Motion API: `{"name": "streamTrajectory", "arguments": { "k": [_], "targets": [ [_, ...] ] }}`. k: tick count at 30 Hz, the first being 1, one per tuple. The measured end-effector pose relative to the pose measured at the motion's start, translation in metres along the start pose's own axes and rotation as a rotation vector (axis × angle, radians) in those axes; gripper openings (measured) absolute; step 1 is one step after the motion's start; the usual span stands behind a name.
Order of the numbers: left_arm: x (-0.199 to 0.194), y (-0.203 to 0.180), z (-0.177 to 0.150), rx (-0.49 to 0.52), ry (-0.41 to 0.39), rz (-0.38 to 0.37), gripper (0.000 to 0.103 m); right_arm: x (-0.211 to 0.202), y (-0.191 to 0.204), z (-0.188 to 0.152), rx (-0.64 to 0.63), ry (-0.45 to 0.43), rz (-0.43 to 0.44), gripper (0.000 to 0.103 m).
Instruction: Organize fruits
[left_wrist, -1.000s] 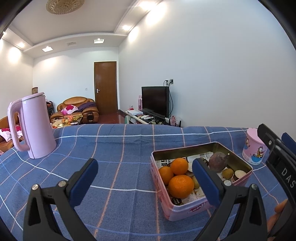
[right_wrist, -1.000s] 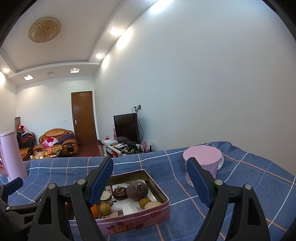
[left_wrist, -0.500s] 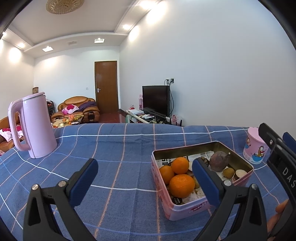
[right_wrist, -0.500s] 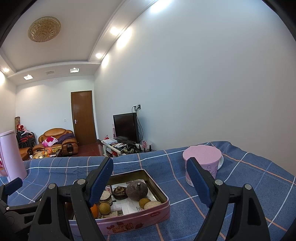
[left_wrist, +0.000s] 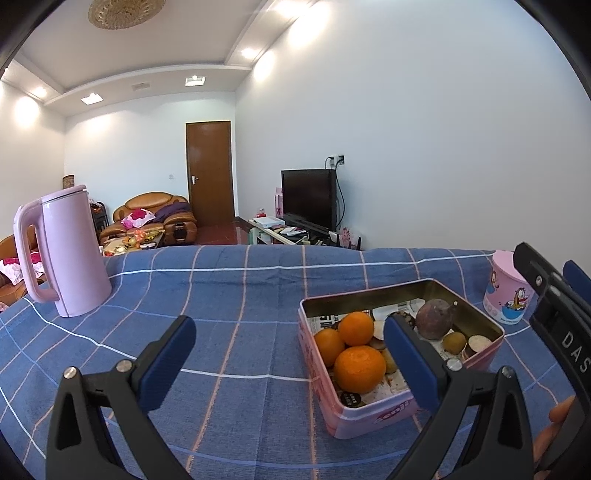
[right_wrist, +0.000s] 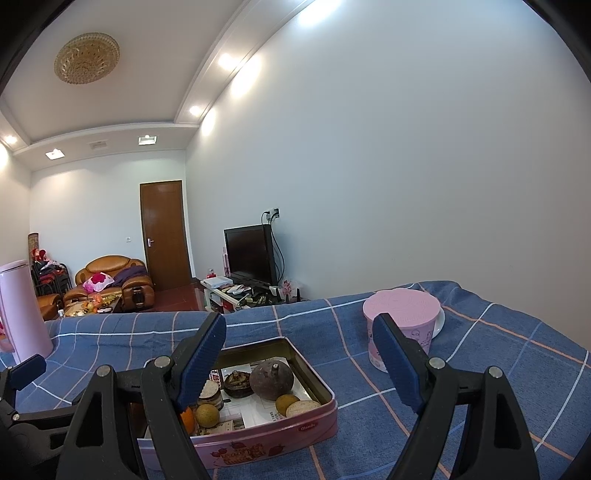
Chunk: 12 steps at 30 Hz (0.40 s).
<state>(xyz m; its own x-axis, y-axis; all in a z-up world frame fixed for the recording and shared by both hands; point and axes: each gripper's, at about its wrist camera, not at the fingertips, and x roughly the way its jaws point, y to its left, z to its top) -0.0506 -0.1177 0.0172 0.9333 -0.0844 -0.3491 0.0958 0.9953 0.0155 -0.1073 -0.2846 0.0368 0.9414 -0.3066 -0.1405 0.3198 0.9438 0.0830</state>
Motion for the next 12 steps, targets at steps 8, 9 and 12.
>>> {"name": "streamTrajectory", "arguments": {
  "k": [8, 9, 12],
  "targets": [
    [0.0008, 0.0023, 0.0004, -0.006, 0.004, -0.012, 0.103, 0.0002, 0.0000, 0.0002, -0.001, 0.004, -0.001, 0.083],
    [0.0008, 0.0022, 0.0004, -0.005, 0.004, -0.013, 0.103, 0.0007, -0.0001, 0.0000, -0.002, 0.005, -0.001, 0.083],
    [0.0012, 0.0010, 0.0004, 0.000, 0.006, -0.018, 0.103, 0.0019, -0.0012, -0.0005, 0.002, 0.012, -0.006, 0.083]
  ]
}}
